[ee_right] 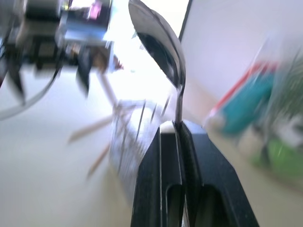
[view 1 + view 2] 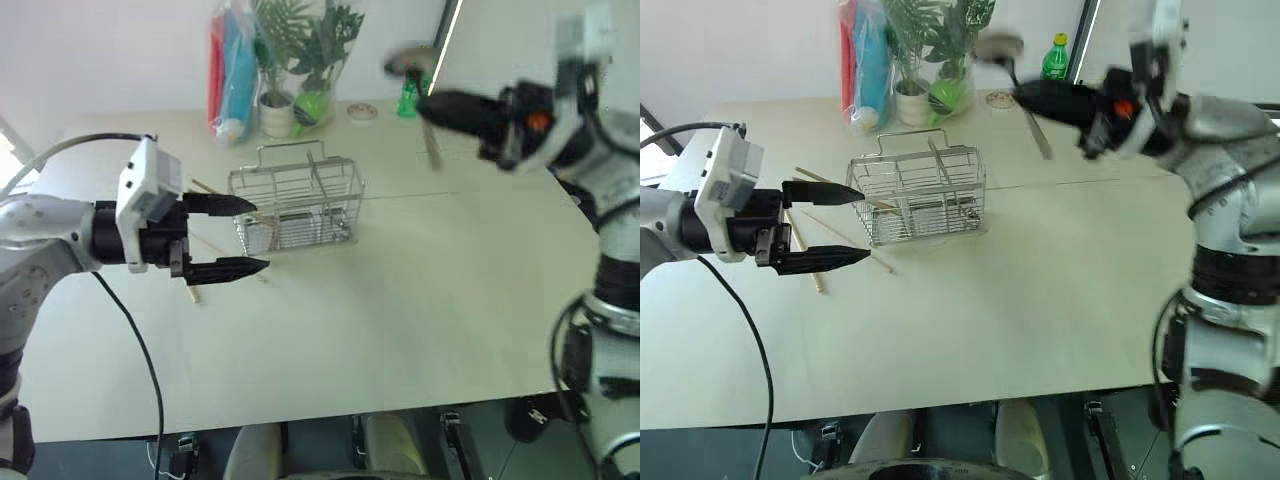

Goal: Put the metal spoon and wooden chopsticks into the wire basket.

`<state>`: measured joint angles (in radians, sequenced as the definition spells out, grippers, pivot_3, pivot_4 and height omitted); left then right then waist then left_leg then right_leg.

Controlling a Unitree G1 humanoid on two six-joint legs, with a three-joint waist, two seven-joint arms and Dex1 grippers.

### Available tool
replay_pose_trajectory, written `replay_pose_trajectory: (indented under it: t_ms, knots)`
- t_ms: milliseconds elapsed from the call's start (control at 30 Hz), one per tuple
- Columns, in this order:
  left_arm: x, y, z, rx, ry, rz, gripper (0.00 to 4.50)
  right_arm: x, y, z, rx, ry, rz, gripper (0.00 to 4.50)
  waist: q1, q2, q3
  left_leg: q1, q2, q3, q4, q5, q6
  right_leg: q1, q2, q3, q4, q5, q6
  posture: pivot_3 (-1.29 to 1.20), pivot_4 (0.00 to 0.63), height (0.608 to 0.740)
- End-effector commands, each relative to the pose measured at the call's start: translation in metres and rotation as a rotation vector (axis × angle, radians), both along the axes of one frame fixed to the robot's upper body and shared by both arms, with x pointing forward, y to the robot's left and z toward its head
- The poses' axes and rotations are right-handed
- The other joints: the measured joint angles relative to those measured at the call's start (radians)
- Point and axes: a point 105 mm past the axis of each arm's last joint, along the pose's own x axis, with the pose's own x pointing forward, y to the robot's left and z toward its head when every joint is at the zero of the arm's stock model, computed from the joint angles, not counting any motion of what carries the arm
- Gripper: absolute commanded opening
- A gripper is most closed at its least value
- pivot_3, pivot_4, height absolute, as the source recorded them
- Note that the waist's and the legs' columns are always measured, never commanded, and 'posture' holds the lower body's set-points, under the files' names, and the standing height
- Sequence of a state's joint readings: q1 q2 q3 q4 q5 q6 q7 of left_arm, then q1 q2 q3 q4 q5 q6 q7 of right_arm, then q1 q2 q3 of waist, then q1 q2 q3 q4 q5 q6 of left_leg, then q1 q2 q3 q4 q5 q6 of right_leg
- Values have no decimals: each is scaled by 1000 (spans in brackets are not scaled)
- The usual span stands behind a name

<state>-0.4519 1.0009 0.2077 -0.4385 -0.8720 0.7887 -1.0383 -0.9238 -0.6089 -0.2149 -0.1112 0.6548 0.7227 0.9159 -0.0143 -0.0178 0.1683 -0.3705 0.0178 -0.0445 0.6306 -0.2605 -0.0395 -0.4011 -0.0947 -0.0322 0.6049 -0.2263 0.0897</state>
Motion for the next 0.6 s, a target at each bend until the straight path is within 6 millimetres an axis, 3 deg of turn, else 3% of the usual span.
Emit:
replay_pose_trajectory:
  t_ms: [33, 167, 433, 600]
  knots:
    - [6, 1, 13, -18, -68, 19, 4500, 9, 17, 7, 108, 14, -80, 63, 8, -2, -1, -3, 0, 0, 0, 0, 0, -3, 0, 0, 0, 0, 0, 0, 150, 703]
    - [13, 5, 18, -27, -98, 49, 4500, 23, 38, -11, 133, 45, -122, 63, 9, -2, -1, -7, -2, 0, 0, 0, 0, -4, -2, 0, 0, 2, 4, 0, 150, 703]
    - [17, 9, 23, -48, -123, 84, 4500, 49, 47, -34, 236, 126, -203, 63, -1, -2, -1, -5, -2, 0, -1, 0, 0, -5, -1, 0, 2, 2, 5, 0, 150, 703]
    - [17, 10, 23, -49, -125, 93, 4500, 53, 62, -48, 261, 171, -190, 63, -2, -2, -1, -3, -1, -2, 0, 0, 0, -6, 1, 0, 8, 0, 2, 0, 150, 703]
